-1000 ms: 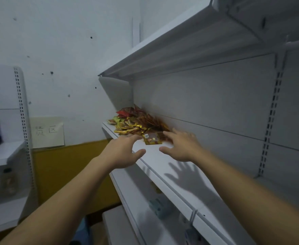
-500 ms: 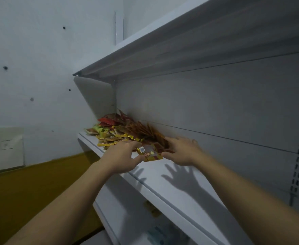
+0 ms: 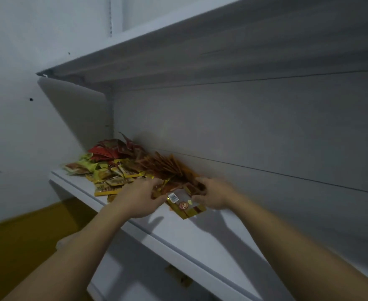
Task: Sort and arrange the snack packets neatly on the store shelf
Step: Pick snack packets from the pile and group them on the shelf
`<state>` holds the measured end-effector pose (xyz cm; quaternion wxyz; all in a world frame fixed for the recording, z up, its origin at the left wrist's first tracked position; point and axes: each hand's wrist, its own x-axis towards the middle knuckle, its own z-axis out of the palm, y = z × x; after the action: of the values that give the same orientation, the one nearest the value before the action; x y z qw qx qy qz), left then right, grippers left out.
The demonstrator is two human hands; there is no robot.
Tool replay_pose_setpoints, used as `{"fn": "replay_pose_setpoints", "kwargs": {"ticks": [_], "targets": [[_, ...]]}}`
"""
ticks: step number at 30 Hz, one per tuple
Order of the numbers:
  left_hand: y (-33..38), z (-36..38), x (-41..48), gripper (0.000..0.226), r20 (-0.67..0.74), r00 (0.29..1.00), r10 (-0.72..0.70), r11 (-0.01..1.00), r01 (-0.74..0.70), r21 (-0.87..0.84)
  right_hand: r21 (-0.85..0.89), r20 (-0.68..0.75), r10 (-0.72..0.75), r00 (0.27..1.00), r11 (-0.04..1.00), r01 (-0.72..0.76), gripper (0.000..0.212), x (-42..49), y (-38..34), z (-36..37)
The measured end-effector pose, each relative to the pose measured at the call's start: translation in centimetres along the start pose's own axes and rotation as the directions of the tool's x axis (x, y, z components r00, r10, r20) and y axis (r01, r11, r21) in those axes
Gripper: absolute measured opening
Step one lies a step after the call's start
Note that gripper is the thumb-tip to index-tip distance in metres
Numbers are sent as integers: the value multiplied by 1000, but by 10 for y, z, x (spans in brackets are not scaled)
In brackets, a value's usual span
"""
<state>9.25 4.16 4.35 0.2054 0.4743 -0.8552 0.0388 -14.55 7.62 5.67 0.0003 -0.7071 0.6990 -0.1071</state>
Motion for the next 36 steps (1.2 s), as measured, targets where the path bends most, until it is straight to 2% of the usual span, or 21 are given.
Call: {"fn": "replay_pose_setpoints", "kwargs": {"ticks": [2,5,7,9,11,13,16,18,20,22,25,28,32,34,36], "targets": [[-7,14,10,57,27,1000,4,1000,-4,-5,16,51,21,998,1000,-22,79,14,0,8],[-16,29,32,58,37,999,16,1000,-17,6,5,61,17,998,1000,-17,76,37,-5,22],[-14,39,46,58,56,997,45,998,-47,36,2,72,2,997,1000,-2,82,48,-11,39],[-9,50,60,57,125,988,87,989,-100,105,6,45,14,999,1000,-14,92,57,-13,56],[-9,60,70,58,205,970,128,965,-170,200,4,-35,24,999,1000,-24,94,63,-12,69],[-14,67,81,62,263,951,161,945,-226,237,10,-49,29,998,1000,-28,97,67,-8,77],[-17,81,91,62,347,910,227,939,-299,170,-17,33,55,998,998,-54,101,60,1,90],[-18,88,97,63,375,889,261,938,-326,120,-50,16,78,997,996,-77,102,56,4,91],[-18,89,104,58,369,879,304,921,-370,122,-94,7,103,995,990,-102,99,56,5,88],[-19,87,111,55,376,861,341,902,-412,125,-100,58,146,988,985,-139,93,56,3,82],[-23,84,116,50,374,840,394,891,-449,69,-101,78,223,972,971,-214,84,58,-1,74],[-29,82,121,40,297,839,455,876,-482,18,35,19,316,948,948,-317,77,61,3,67],[-38,85,122,51,213,858,468,870,-490,60,178,-5,446,895,881,-438,60,64,14,54],[-46,86,124,52,176,862,476,862,-497,99,200,-115,480,870,869,-453,54,67,11,45],[-53,85,127,48,140,863,486,856,-502,123,146,-325,476,817,879,-454,46,70,5,43]]}}
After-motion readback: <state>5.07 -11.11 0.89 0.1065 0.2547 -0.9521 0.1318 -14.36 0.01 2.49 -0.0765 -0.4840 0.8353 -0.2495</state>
